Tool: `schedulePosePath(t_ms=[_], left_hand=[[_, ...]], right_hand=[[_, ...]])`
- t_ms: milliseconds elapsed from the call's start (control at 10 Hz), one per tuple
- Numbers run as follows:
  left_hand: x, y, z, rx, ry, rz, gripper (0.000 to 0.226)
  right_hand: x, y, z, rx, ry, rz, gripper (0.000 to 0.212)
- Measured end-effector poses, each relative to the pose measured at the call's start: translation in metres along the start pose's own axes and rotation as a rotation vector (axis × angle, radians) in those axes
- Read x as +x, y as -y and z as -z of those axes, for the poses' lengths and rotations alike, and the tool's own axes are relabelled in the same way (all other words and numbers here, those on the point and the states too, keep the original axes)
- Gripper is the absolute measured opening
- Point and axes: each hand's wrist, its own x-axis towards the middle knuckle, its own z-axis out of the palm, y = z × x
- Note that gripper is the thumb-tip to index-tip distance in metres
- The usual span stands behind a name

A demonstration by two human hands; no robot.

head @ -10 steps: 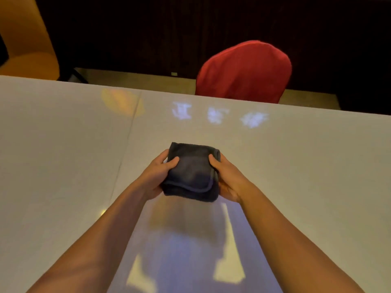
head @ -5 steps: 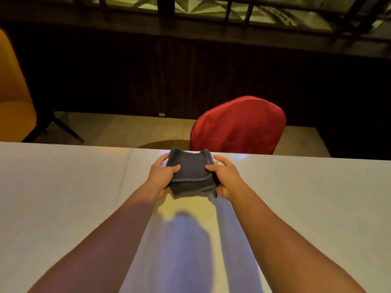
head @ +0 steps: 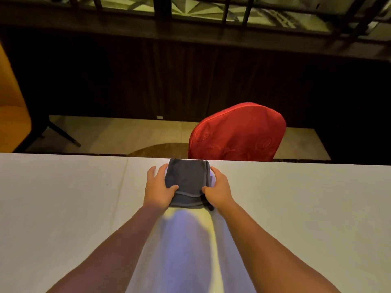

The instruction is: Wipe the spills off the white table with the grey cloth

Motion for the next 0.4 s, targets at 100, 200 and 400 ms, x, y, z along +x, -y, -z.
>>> schedulePosePath(t_ms=[100, 200, 400], left_hand=[[-0.014, 0.005, -0.001, 0.096, 0.034, 0.016, 0.063], [-0.034, 0.009, 0.006, 0.324, 0.103, 0.024, 0.054], [-0.079, -0.012, 0.033, 0.712, 0.294, -0.001, 0.049]], right_hand=[[-0.011, -0.004, 0.003, -0.243, 0.083, 0.002, 0.053], [-0.029, -0.003, 0.012, -0.512, 0.249, -0.064, 0.053], [-0.078, -0.004, 0.041, -0.999, 0.574, -0.202, 0.056]])
